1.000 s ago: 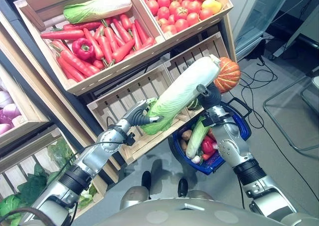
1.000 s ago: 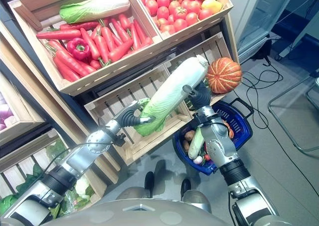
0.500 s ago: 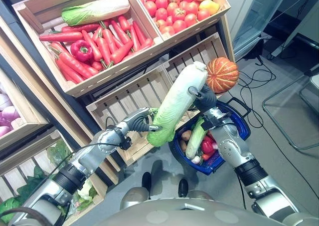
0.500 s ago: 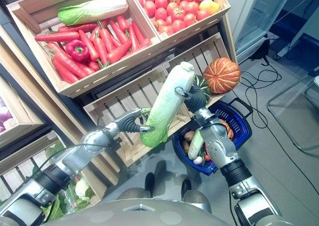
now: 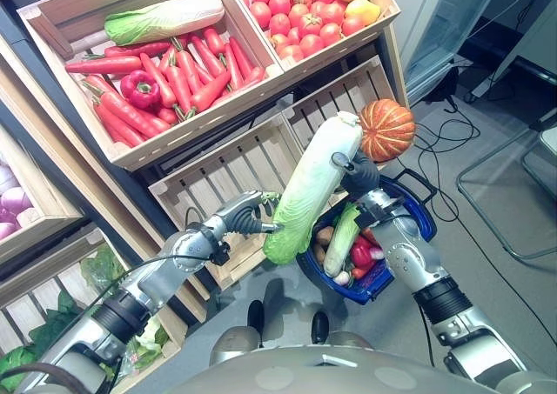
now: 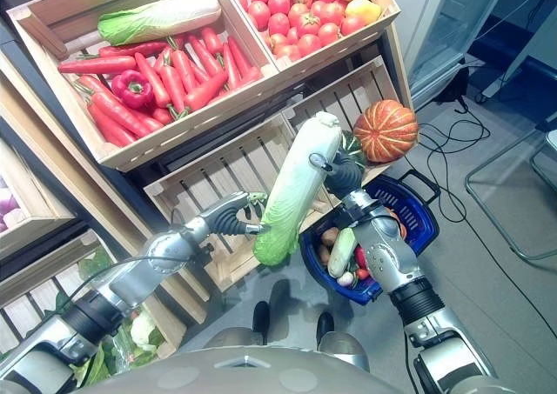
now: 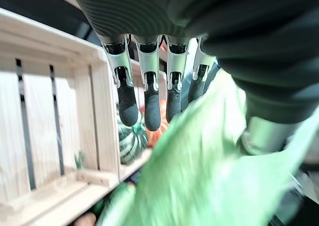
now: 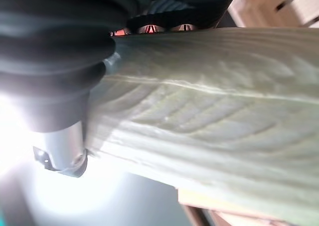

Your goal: Pick up fruits and vegetables into the basket

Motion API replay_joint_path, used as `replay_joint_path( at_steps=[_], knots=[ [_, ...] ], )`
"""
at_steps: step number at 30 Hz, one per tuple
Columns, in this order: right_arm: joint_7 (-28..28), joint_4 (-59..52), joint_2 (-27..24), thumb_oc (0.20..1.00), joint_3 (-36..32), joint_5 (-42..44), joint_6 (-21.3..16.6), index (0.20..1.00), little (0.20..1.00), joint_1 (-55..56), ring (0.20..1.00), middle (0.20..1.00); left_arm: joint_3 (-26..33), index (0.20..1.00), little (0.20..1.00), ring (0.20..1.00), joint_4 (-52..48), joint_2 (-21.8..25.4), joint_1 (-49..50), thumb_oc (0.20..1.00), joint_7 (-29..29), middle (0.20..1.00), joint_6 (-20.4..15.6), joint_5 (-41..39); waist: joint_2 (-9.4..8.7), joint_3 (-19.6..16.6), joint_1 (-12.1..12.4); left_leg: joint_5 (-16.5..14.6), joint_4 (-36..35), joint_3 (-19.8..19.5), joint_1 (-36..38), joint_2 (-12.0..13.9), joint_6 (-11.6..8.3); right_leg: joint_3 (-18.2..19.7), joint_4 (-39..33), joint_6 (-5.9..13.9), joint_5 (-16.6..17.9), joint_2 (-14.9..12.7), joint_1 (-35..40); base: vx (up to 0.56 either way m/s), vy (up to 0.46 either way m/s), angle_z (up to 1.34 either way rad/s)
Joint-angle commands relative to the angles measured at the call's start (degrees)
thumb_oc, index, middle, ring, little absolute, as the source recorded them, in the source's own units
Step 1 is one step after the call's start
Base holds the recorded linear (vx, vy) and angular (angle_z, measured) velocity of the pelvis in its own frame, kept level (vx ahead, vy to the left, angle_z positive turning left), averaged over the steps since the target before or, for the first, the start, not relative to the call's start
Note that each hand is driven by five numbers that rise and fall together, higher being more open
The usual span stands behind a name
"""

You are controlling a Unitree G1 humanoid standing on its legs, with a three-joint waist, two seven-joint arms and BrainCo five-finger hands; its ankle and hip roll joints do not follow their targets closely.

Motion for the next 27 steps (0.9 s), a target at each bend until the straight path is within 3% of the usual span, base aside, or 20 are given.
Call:
replay_joint_path(
  at_steps=[1,10,14,19,27],
  knots=[
    [-7.9,0.2,2.8,0.200,-5.4,-0.4,-5.4,0.200,0.200,1.9,0.200,0.200,6.8,1.000,1.000,1.000,2.7,0.5,0.2,1.000,7.2,1.000,0.6,2.5,-2.21,-1.4,0.3,-6.7,0.1,1.4,1.0,-2.0,2.01,0.5,0.2,5.03,0.1,-2.4,-1.2,0.02,0.001,-0.05],
    [-21.6,7.1,4.1,0.200,-12.4,0.0,-13.7,0.200,0.200,0.3,0.200,0.200,9.7,1.000,1.000,1.000,4.4,0.5,0.5,1.000,15.8,1.000,4.1,1.8,-1.68,3.1,0.4,-6.6,0.6,1.6,-0.9,-2.0,2.08,0.3,3.3,4.36,-1.3,-1.9,-4.0,-0.04,-0.007,-0.04],
    [-27.5,12.9,2.0,0.200,-15.1,-0.6,-17.5,0.200,0.200,-6.1,0.200,0.200,9.1,1.000,1.000,1.000,6.2,0.8,-4.1,1.000,20.3,1.000,4.1,0.3,-1.36,8.6,0.6,-7.4,6.6,2.5,-6.0,-2.0,1.75,-0.1,9.2,3.39,-2.8,-1.8,-8.8,-0.22,-0.027,-0.04],
    [-37.8,17.0,-1.5,0.200,-18.7,-4.2,-20.8,0.200,0.200,-11.8,0.200,0.200,8.1,1.000,1.000,1.000,4.7,1.4,-8.3,1.000,24.3,1.000,2.8,-1.2,-0.95,16.0,1.1,-9.1,19.9,2.3,-16.2,-2.1,-0.12,-1.1,18.7,2.08,-4.6,-2.8,-15.6,-0.17,-0.055,0.00],
    [-47.8,27.7,-5.5,0.200,-20.5,-5.1,-23.3,0.200,0.200,-22.6,0.200,0.200,2.9,1.000,1.000,1.000,4.8,0.2,-16.3,1.000,26.3,1.000,1.2,-3.9,0.07,22.2,1.7,-12.8,33.8,2.0,-29.4,-2.0,-0.82,-0.9,30.7,1.10,-7.6,-3.6,-26.6,-0.10,-0.038,0.11]
  ],
)
